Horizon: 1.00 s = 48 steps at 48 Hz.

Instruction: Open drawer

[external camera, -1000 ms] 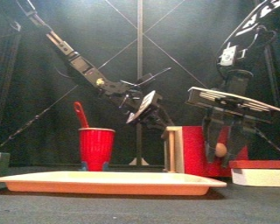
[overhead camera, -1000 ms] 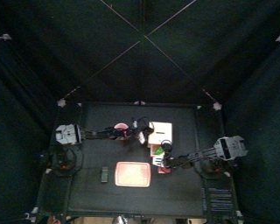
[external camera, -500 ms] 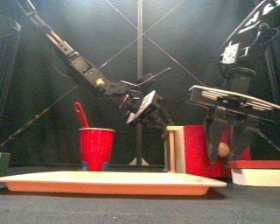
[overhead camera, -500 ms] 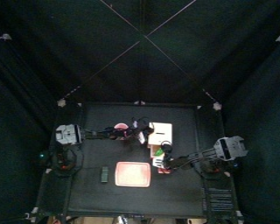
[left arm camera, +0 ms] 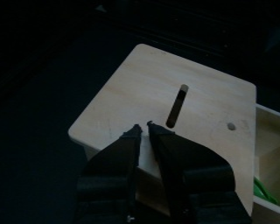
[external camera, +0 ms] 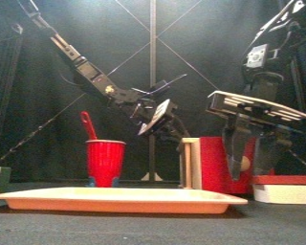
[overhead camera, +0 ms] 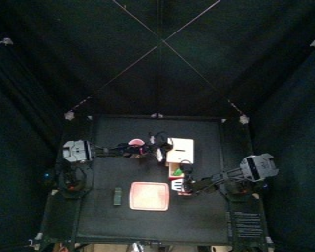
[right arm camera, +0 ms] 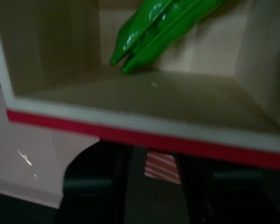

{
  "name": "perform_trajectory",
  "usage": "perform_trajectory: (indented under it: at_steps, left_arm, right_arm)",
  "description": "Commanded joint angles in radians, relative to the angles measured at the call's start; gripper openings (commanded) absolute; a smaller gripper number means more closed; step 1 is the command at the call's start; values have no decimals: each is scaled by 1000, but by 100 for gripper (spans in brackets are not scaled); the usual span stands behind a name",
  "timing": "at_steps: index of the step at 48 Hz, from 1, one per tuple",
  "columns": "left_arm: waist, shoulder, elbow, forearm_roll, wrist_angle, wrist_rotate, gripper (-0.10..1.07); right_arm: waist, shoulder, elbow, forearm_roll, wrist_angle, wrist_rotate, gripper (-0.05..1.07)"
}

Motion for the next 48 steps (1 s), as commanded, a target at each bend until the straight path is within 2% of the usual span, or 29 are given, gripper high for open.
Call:
perform_trajectory:
  at_steps: [1, 6, 16, 26, 35, 48]
  left_arm:
    - [14, -5, -5, -2, 9, 3, 61]
    - [12, -11, -5, 0, 5, 3, 61]
    - [8, -43, 11, 31, -32, 5, 61]
    - [2, -114, 72, 77, -123, 5, 61]
    - [2, -210, 164, 81, -199, 5, 61]
    - [-11, -261, 204, 81, -216, 5, 61]
  right_arm:
    - [14, -63, -12, 14, 5, -2, 91]
    - [18, -104, -2, 12, 29, -2, 96]
    - [18, -169, 12, -51, 87, 0, 96]
    - [18, -213, 17, -51, 91, -2, 96]
    - [23, -276, 34, -58, 89, -2, 96]
    - [26, -382, 64, -106, 95, -5, 96]
